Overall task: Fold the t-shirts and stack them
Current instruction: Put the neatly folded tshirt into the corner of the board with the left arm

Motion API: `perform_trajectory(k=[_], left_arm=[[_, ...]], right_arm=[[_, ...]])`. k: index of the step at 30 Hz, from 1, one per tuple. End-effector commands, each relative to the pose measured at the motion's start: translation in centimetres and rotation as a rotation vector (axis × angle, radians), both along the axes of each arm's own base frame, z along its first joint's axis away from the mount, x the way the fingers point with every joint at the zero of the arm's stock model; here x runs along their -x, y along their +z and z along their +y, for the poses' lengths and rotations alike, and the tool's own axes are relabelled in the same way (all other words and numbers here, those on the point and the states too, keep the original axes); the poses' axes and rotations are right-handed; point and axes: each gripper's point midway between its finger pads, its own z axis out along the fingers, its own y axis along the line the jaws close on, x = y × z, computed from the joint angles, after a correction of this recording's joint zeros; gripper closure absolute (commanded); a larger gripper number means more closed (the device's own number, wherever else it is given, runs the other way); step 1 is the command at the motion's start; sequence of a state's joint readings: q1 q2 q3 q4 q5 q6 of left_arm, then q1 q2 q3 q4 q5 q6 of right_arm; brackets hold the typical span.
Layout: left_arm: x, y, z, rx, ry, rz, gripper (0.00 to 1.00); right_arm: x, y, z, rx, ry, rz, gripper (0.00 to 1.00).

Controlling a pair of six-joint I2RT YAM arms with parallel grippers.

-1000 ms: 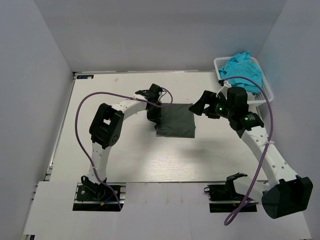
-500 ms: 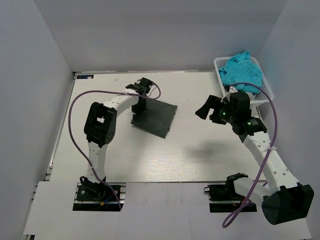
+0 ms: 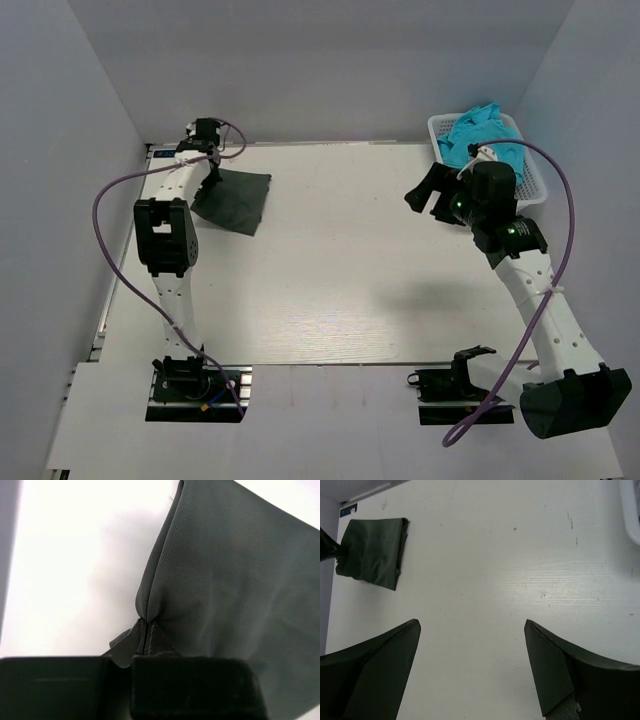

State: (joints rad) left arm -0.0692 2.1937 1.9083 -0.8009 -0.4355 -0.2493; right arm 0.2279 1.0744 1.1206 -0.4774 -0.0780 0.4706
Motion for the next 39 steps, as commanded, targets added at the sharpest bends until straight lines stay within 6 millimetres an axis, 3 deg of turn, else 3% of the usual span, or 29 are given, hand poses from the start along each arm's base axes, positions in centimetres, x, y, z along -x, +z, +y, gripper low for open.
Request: perform_trajectory(k=[1,2,3,4,8,9,11,13,17,23,24,27,29,30,31,32,34,35,37,38,39], left_arm=[[-2.1,0.5,3.6,-0.058,0.018,-0.027,1.00],[-2.9,1.1,5.2,-0.058,0.048,-0.053,1.00],[-3.1,0.0,6.7,-0.057,0.062,-0.036,1.00],[-4.1,0.8,7.6,-0.064,0.068,-0.068,1.00],[-6.8,1.5,10.1,-0.074,0.051,-0.119,1.00],[-7.1,1.7,11.0,-0.087,0.031,-0.116,1.00],[-8.1,3.1,12.2,-0.134,0.041,-0.173,1.00],[-8.8,3.7,12.4,-0.147,0.031,-0.201,1.00],[-8.9,3.3,14.8,-0.173,0.063,-0.200,1.00],[-8.8,3.1,15.4,-0.174,0.072,-0.199,1.00],[-8.6,3.2,15.8,-0.192,0.089,-0.195,0.91],[-8.7,4.1,15.7,-0.182,0.103,-0.211,0.40],[-8.4,5.7,15.7,-0.185,0.104,-0.231,0.23],[-8.2,6.3,15.6,-0.185,0.105,-0.232,0.21],[-7.9,8.1,15.3,-0.168,0.108,-0.263,0.07],[-7.7,9.1,15.0,-0.148,0.117,-0.283,0.00],[-6.8,11.0,14.0,-0.099,0.107,-0.301,0.00],[-5.9,13.7,13.5,-0.080,0.108,-0.341,0.00],[-4.0,14.3,11.7,-0.011,0.109,-0.330,0.00],[-2.8,13.2,10.3,0.017,0.106,-0.291,0.00],[-1.8,13.5,9.7,0.052,0.108,-0.289,0.00]], right_arm=[[-1.6,2.2,-1.4,0.040,-0.059,-0.050,0.10],[-1.9,1.6,-1.4,0.045,-0.064,-0.029,0.10],[-2.1,2.1,-1.4,0.039,-0.068,-0.036,0.10],[-2.2,2.2,-1.5,0.034,-0.070,-0.035,0.10],[-3.3,1.5,-0.8,0.010,-0.053,0.002,0.10],[-3.7,2.2,-0.9,0.006,-0.053,-0.009,0.10],[-4.3,1.6,-0.9,0.015,-0.051,0.006,0.10],[-5.1,1.3,-0.8,0.011,-0.056,0.030,0.10],[-5.6,1.3,-0.2,-0.018,-0.025,0.054,0.10],[-6.0,1.5,0.0,-0.044,-0.013,0.052,0.10],[-6.0,1.3,0.0,-0.044,-0.010,0.058,0.10],[-5.8,0.9,-0.1,-0.045,-0.013,0.078,0.10],[-5.5,0.8,-0.2,-0.042,-0.011,0.084,0.10],[-5.5,0.9,-0.1,-0.047,-0.001,0.082,0.10],[-5.3,1.4,0.0,-0.053,0.004,0.071,0.10],[-4.9,1.3,0.0,-0.054,0.007,0.066,0.10],[-4.6,1.9,0.2,-0.066,0.019,0.038,0.10],[-4.2,2.0,0.2,-0.070,0.023,0.033,0.10],[-3.4,1.5,0.2,-0.079,0.029,0.036,0.10],[-2.9,1.7,0.3,-0.083,0.038,0.028,0.10],[-2.6,1.6,0.4,-0.080,0.047,0.021,0.10]])
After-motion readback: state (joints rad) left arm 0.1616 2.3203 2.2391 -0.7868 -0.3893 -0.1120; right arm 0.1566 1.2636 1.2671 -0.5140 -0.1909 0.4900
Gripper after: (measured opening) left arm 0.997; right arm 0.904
